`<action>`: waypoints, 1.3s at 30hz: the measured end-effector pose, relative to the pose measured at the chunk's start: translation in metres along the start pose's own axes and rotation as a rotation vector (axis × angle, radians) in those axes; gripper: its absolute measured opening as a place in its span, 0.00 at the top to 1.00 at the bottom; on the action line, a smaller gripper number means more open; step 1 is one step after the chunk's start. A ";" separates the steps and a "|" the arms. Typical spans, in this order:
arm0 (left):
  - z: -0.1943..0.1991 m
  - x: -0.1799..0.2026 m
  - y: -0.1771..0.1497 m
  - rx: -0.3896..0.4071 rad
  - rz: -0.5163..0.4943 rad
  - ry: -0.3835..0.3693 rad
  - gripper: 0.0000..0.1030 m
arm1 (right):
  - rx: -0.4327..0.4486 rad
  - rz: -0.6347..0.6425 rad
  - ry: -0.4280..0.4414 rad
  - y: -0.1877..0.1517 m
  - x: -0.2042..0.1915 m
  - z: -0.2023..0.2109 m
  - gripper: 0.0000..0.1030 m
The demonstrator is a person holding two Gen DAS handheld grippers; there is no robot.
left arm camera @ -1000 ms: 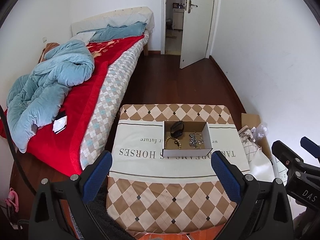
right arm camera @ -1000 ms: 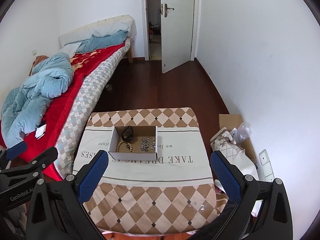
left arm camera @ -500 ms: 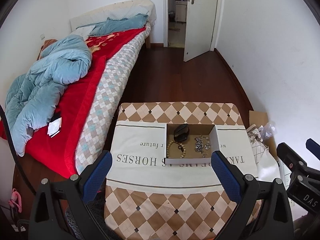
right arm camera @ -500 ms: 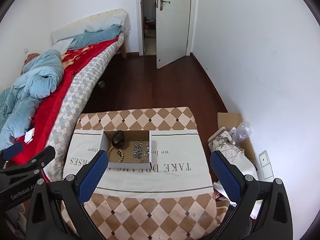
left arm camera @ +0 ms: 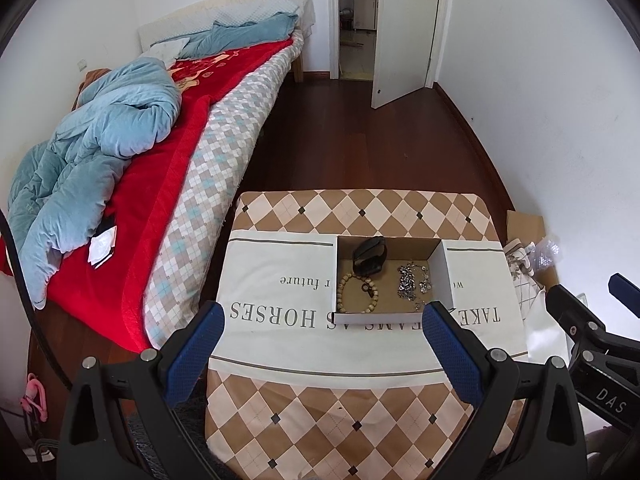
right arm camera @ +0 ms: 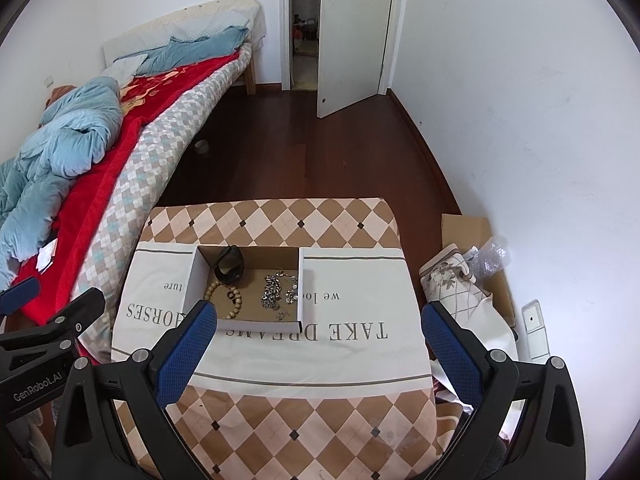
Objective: Organize jewelry
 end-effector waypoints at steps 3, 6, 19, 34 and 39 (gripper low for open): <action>-0.001 -0.001 0.000 0.001 0.002 0.000 0.02 | 0.000 0.003 0.001 0.000 -0.001 -0.001 0.00; -0.001 -0.001 0.000 0.002 0.001 0.002 0.02 | 0.000 0.003 -0.001 0.000 -0.002 -0.001 0.00; -0.001 -0.001 -0.002 0.004 0.001 0.006 0.02 | 0.001 0.005 0.006 0.001 -0.003 -0.002 0.00; 0.005 0.005 0.002 0.026 -0.007 0.005 0.02 | 0.004 -0.005 0.009 0.004 -0.001 0.001 0.00; 0.009 0.008 0.002 0.033 -0.008 0.002 0.02 | 0.007 -0.009 0.011 0.004 0.001 0.003 0.00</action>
Point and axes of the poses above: each gripper's, at about its wrist camera, not at the fingertips, and z roughly against the way its jaws point, x to its right, y to its top, the point moved 4 cm from there along -z, roughly the way its jaws point, and after that the axes turned 14 degrees about -y, right-handed, at the moved point
